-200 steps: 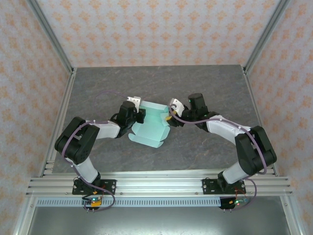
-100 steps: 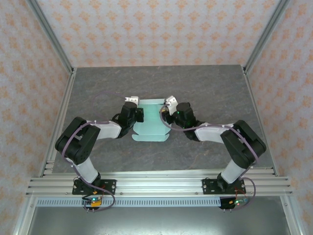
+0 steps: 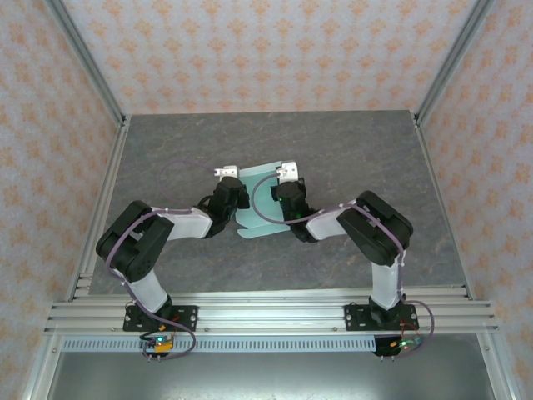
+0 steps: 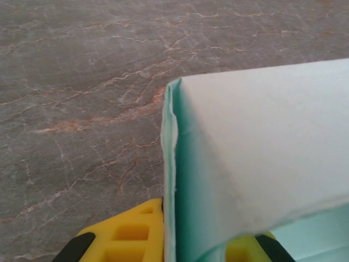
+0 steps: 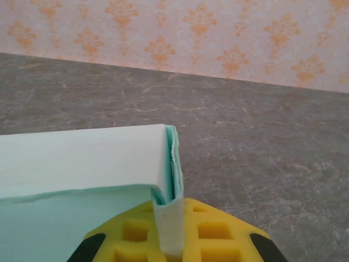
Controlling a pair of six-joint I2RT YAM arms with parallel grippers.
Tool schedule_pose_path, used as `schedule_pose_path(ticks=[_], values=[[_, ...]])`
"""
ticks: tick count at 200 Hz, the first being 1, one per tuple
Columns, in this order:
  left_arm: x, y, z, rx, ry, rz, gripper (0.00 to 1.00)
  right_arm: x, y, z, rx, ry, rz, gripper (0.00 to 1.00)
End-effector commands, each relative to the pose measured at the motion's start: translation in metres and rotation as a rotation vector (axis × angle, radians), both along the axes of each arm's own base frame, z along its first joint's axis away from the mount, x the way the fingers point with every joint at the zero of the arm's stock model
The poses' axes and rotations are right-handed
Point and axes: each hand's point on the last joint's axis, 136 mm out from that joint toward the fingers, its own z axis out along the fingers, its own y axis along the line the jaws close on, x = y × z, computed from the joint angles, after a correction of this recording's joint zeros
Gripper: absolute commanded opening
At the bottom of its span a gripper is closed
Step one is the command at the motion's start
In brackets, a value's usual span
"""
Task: Fold the paper box
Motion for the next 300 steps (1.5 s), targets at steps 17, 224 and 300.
schedule_pose_path(ticks=[17,224,300], values=[[0.001,-0.008,0.016,-0.059,-0.017,0.039,0.13,0.013,-0.023,0.02,0.183,-0.125,-0.27,0.02],[0.012,0.004,0.009,-0.033,0.068,0.072,0.13,-0.094,-0.022,0.045,0.12,0.094,0.587,0.63],[-0.002,-0.014,0.041,-0.012,-0.047,-0.155,0.13,-0.107,-0.035,0.04,-0.298,0.276,0.966,0.67]])
